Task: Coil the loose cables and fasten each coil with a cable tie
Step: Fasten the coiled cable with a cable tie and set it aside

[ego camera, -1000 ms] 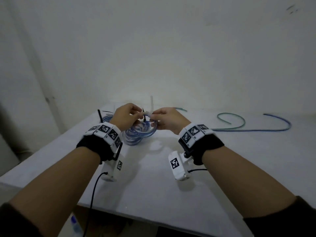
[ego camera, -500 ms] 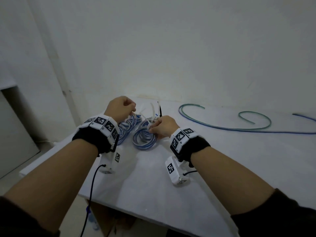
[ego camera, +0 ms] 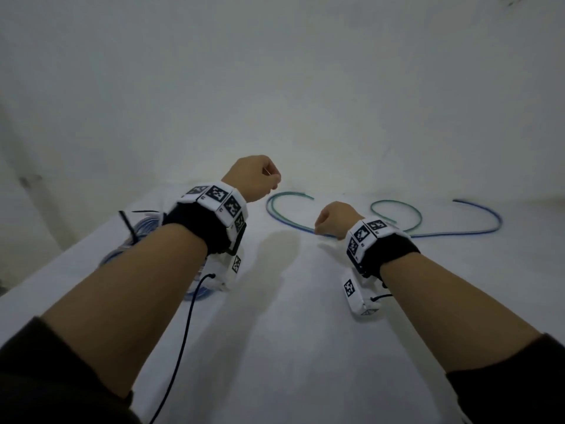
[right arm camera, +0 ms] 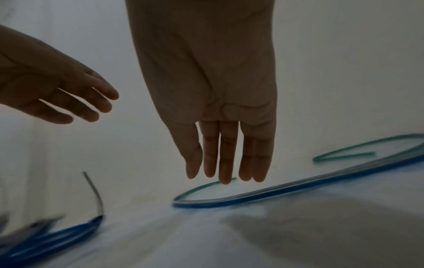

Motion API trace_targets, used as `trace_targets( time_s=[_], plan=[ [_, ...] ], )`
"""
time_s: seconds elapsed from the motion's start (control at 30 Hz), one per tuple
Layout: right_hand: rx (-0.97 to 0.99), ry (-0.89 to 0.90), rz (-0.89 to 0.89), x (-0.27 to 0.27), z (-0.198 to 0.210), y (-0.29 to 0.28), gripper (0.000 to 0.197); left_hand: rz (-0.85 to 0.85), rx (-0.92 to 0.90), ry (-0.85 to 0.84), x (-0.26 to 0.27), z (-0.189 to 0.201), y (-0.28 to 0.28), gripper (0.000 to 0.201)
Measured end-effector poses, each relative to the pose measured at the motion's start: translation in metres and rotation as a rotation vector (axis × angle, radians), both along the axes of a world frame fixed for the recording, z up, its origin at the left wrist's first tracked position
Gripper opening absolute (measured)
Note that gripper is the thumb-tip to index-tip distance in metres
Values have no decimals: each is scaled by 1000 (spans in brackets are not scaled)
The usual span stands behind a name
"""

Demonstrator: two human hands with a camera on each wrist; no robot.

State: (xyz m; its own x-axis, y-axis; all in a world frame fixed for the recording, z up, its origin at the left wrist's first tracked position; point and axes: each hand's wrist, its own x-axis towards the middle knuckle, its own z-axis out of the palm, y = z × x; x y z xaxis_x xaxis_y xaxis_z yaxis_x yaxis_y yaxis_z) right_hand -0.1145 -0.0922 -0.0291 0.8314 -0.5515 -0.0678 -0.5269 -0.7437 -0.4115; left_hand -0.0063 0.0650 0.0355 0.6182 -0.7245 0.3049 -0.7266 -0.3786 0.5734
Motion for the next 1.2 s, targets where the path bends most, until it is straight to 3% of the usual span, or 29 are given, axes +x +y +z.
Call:
trace_targets(
  time_s=[0.23, 0.33, 0.53, 0.7, 0.83, 1.07, 1.2],
  plan=[
    [-136, 200, 80, -32, -7, -62, 39, -90, 213, -44, -11, -36, -62, 15],
    [-181, 263, 150, -37, -13, -76, 35, -133, 324, -74, -12, -50, -84, 16],
    [-194, 173, 223, -45, -18, -94, 12, -169, 425, -90, -12, -66, -110, 21],
    [-178, 23, 189, -58, -17, -110, 6, -203, 539, -158, -10, -77, -121, 30],
    [-133, -137, 153, -71, -15, -117, 10, -169, 524, -274, -7, -83, -125, 27],
    [-146, -237, 54, -79, -13, -120, 9, -118, 347, -330, -6, -81, -125, 18],
    [-115, -280, 179, -75, -4, -103, 25, -189, 224, -303, -18, -71, -131, 17]
  ],
)
